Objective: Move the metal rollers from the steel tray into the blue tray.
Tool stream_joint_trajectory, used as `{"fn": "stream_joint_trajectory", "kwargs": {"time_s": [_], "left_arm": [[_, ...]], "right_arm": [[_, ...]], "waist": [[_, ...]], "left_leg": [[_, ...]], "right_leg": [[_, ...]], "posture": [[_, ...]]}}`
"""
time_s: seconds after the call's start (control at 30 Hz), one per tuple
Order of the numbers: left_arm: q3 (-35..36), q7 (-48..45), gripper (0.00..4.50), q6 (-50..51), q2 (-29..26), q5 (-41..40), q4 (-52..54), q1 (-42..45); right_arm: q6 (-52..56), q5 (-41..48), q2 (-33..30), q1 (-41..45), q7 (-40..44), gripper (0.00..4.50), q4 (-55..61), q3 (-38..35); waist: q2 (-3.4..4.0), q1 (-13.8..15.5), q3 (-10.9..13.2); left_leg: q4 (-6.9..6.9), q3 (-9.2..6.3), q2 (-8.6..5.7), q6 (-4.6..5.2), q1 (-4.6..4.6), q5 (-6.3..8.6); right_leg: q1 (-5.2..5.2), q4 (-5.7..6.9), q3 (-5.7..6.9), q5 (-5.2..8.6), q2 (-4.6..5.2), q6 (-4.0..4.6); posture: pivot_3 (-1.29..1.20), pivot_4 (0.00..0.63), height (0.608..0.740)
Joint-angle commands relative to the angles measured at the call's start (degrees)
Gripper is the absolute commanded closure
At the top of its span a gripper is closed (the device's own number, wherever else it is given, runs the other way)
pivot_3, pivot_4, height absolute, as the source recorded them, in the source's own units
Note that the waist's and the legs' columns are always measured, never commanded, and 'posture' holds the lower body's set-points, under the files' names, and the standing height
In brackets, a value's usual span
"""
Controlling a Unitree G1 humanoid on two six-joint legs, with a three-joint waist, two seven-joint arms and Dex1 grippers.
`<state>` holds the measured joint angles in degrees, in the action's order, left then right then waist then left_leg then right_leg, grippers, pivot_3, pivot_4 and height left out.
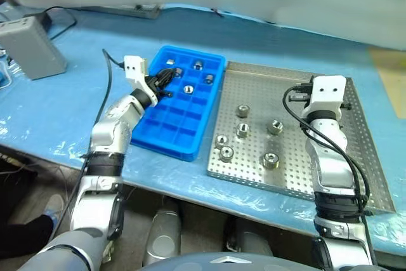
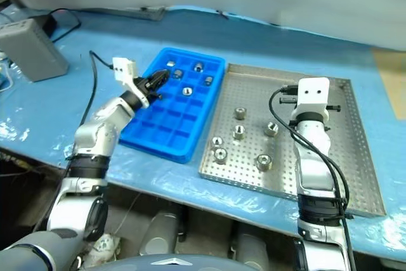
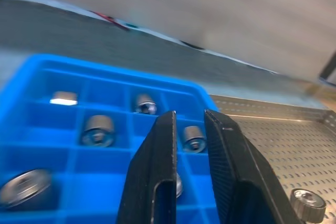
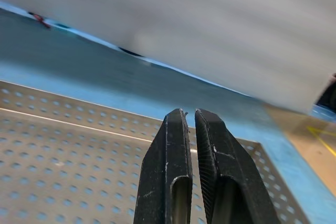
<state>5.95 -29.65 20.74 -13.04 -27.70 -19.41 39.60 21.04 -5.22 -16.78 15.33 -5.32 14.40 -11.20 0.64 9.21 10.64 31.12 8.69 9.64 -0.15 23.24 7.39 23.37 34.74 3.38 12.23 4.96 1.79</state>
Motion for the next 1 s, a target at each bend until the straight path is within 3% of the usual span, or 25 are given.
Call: {"fn": "stream_joint_trajectory", "kwargs": {"time_s": [0.03,0.23,0.27,0.33,0.63,0.67,0.93,1.0], "left_arm": [[-0.9,-5.65,3.59,-2.86,-0.85,1.71,-4.66,3.24],[-0.19,-10.51,3.59,-3.54,-1.17,2.02,-10.54,6.88],[-0.17,-11.33,3.62,-3.47,-1.13,1.85,-10.36,6.89],[0.11,-11.89,3.24,-3.54,-0.6,1.52,-9.44,6.48],[-0.22,-13.28,0.43,1.85,-1.43,-0.71,0.93,2.09],[-0.32,-13.42,0.41,2.36,-1.67,-0.73,1.78,1.69],[0.06,-17.01,0.41,4.5,-2.86,-1.74,2.41,2.1],[0.37,-18.06,0.07,4.65,-2.62,-2.39,1.91,2.31]], "right_arm": [[4.63,5.08,1.63,-1.32,1.6,4.28,7.66,-4.35],[6.17,5.77,0.85,-4.9,3.03,4.28,10.5,-6.5],[5.88,5.22,0.78,-4.93,3.12,4.07,10.52,-5.73],[4.95,5.95,1.09,-4.77,4.01,3.65,10.25,-5.15],[5.27,7.77,0.75,-1.78,7.95,0.55,7.45,-2.76],[5.6,8.42,0.72,-1.45,8.74,0.23,7.34,-2.6],[6.58,8.77,-2.69,0.29,12.42,0.23,7.04,-2.45],[5.96,8.96,-4.03,0.44,13.14,0.21,7.52,-3.16]], "waist": [[0.0,-1.6,0.0],[0.0,-3.32,0.0],[0.0,-3.49,0.0],[0.0,-3.68,0.0],[0.0,-3.62,0.0],[0.0,-3.6,0.0],[0.01,-3.56,0.0],[0.01,-3.52,0.0]], "left_leg": [[-0.01,0.02,0.03,0.02,-0.03,0.01],[0.06,0.06,0.03,0.22,-0.03,0.12],[0.1,0.06,0.02,0.31,-0.03,0.17],[0.12,0.09,0.01,0.35,-0.04,0.19],[0.15,0.11,0.03,0.47,-0.03,0.25],[0.16,0.12,0.03,0.48,-0.03,0.25],[0.18,0.12,0.03,0.48,-0.04,0.26],[0.17,0.12,0.04,0.48,-0.05,0.26]], "right_leg": [[0.01,0.0,0.0,-0.01,-0.02,0.05],[-0.04,-0.02,0.01,0.12,0.0,0.33],[-0.05,-0.02,0.01,0.11,0.02,0.36],[-0.06,-0.02,0.01,0.09,0.06,0.41],[-0.08,-0.01,0.03,0.06,0.07,0.55],[-0.07,-0.01,0.03,0.06,0.07,0.56],[-0.09,-0.01,0.03,0.07,0.08,0.58],[-0.1,0.0,0.03,0.07,0.08,0.58]], "posture": [[0.02,0.15,0.74],[0.0,0.15,0.74],[0.0,0.15,0.74],[0.01,0.15,0.74],[0.05,0.15,0.74],[0.06,0.15,0.74],[0.05,0.15,0.74],[0.03,0.15,0.74]]}}
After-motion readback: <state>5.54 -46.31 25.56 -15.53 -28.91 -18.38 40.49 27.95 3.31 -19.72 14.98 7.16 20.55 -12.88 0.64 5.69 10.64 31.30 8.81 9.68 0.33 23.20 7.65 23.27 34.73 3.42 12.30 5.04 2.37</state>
